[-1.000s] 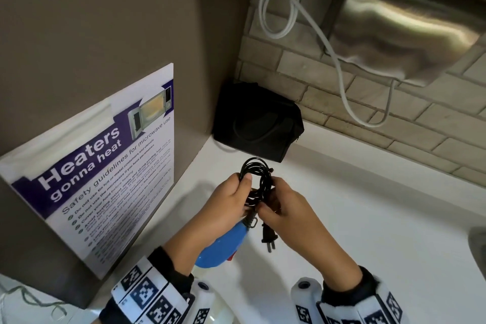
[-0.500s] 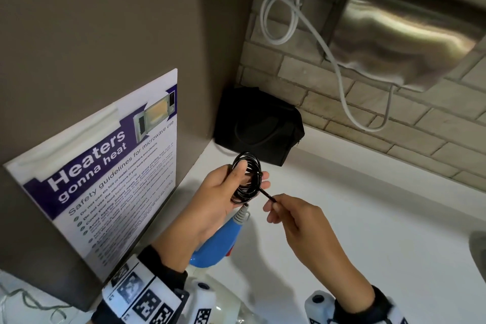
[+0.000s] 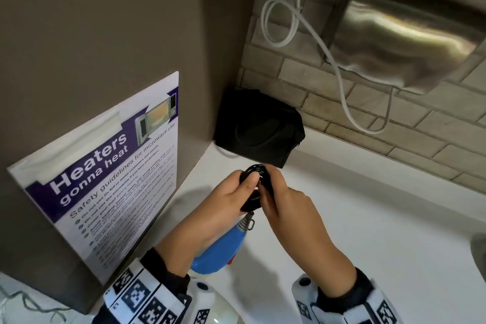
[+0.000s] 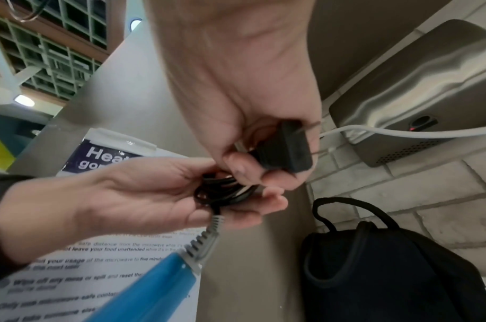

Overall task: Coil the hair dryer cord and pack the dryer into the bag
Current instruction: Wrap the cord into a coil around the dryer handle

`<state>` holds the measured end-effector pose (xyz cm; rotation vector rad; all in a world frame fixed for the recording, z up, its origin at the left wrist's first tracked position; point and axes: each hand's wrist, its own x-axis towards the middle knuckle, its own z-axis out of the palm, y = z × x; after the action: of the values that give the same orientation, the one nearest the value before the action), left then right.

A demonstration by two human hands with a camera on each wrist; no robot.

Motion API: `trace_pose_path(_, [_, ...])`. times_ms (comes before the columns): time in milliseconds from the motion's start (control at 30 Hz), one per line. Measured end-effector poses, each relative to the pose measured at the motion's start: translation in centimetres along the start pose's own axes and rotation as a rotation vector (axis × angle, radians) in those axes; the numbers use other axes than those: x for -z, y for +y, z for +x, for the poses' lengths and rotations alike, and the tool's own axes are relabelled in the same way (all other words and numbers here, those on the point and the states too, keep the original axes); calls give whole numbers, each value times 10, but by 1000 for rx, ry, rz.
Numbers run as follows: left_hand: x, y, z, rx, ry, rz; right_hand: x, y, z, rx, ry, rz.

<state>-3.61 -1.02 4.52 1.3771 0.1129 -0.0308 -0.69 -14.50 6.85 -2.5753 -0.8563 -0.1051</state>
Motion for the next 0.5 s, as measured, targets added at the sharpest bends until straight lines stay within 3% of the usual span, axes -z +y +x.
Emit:
trace_pose_path(133, [-5, -4, 3, 19, 69, -60, -2, -5, 1, -35, -14, -85])
trace_pose_path(400, [-15, -3, 1, -127, 204, 194, 6, -4, 8, -152, -26, 160])
trace_pose_path(500, [-18, -4, 0, -127, 193, 273, 3, -1, 9, -152, -27, 156])
